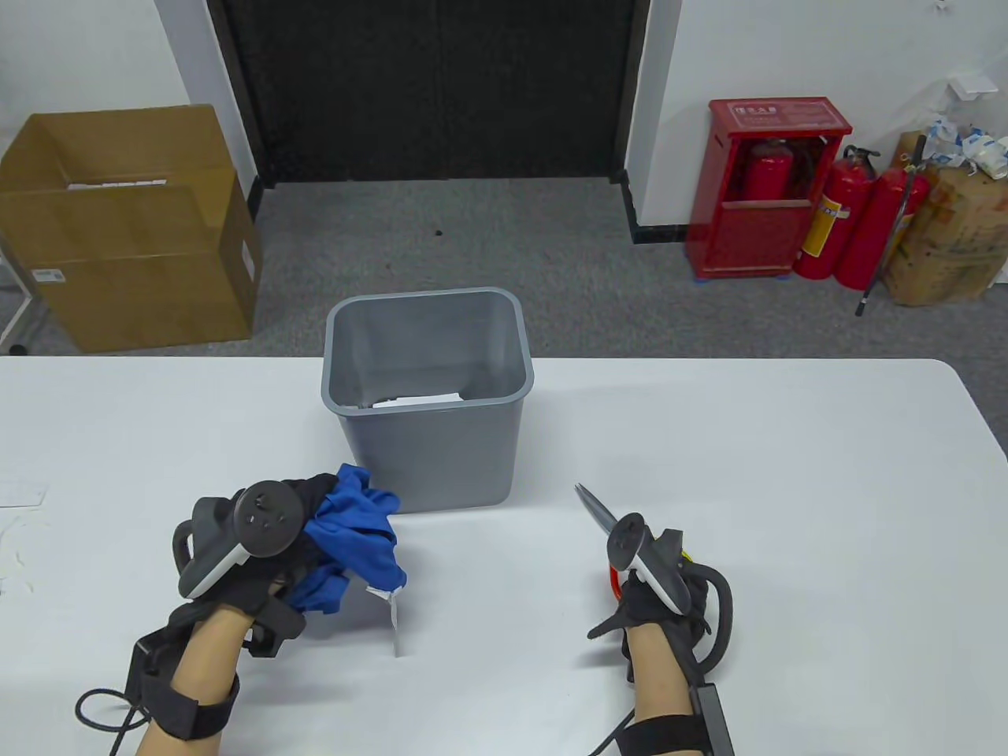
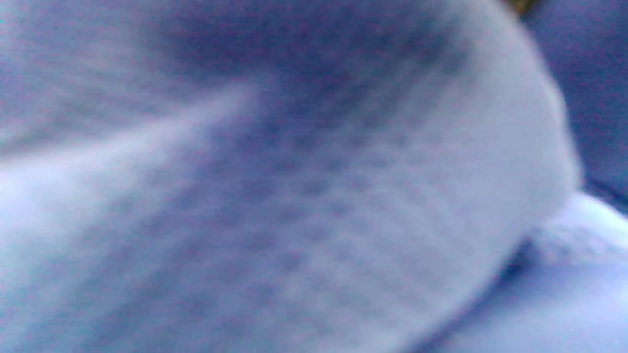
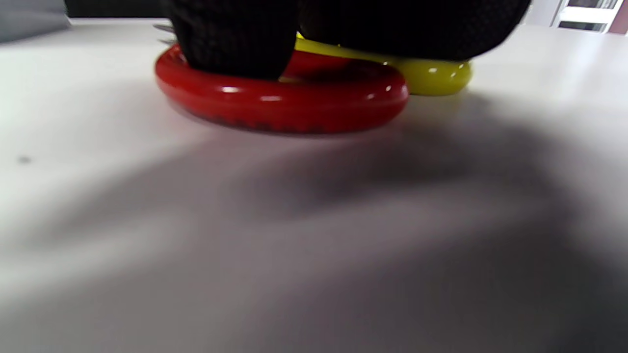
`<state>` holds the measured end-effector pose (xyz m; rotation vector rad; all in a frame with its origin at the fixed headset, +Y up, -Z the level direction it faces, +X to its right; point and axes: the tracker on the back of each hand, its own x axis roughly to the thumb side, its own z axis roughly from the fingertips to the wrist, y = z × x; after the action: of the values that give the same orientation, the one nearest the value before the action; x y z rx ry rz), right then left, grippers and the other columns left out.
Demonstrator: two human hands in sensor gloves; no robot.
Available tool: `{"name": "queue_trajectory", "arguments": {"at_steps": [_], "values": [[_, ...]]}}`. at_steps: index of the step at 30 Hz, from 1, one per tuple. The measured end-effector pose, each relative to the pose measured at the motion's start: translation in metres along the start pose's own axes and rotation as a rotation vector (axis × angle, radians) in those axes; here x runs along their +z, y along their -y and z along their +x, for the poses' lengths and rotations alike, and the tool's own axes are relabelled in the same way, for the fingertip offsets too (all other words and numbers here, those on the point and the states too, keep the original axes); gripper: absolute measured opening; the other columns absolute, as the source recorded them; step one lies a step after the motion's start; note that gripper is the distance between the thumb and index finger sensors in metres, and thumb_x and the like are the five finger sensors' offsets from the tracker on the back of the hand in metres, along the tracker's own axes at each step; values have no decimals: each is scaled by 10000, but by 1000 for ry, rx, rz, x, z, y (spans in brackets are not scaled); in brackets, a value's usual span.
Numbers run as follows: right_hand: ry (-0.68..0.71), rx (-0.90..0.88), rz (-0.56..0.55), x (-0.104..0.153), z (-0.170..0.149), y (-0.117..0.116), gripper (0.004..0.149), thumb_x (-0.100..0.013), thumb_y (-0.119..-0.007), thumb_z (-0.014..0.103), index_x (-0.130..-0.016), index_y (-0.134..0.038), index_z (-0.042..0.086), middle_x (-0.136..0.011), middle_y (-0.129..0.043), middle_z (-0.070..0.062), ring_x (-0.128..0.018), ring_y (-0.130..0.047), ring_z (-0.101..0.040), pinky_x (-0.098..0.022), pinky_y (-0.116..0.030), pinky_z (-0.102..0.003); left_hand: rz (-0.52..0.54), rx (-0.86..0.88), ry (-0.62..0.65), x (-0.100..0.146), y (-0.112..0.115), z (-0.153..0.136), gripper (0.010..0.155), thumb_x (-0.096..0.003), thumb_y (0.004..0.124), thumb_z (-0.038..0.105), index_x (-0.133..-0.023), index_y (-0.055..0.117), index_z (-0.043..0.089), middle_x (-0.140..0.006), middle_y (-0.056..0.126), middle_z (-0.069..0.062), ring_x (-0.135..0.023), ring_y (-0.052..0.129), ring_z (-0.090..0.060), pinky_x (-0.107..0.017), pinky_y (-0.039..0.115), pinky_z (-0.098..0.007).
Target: Cut off the clothing tag with scissors
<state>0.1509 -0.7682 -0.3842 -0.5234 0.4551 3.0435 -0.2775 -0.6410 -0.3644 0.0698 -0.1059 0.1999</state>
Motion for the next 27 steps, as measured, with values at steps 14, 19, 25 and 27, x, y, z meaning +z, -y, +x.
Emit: {"name": "queue_trajectory", "arguments": {"at_steps": [14,19,25,27], "values": [[30,27,53,-16,4,7,684,-345,-847,342,-885,-673,-40,-706,-864,-242,-500,-943,-357,-329,-805,-459,-19,13,4,-5,1,-1,620,-507,911,500,-1058,637,427,-1038,818,70,-873,948,-228,-789,571,-660],[52,12,-64,-10,0,5,688,-310,-920,428,-824,-762,-2,-640,-929,-184,-425,-995,-280,-280,-824,-439,-13,14,3,-4,0,-2,619,-505,912,500,-1057,640,427,-1037,819,70,-870,950,-230,-787,572,-660],[67,8,-116,-1,-5,8,681,-288,-923,468,-793,-785,32,-630,-977,-115,-415,-1064,-259,-230,-869,-408,-18,29,4,-4,0,-3,620,-505,912,501,-1057,640,426,-1037,819,68,-871,949,-229,-787,572,-660],[74,-41,-129,2,-7,12,680,-287,-923,467,-792,-777,36,-650,-993,-119,-426,-1086,-289,-220,-876,-407,-20,29,4,-4,1,-3,620,-505,912,502,-1057,639,426,-1037,819,66,-871,948,-231,-786,572,-661]]}}
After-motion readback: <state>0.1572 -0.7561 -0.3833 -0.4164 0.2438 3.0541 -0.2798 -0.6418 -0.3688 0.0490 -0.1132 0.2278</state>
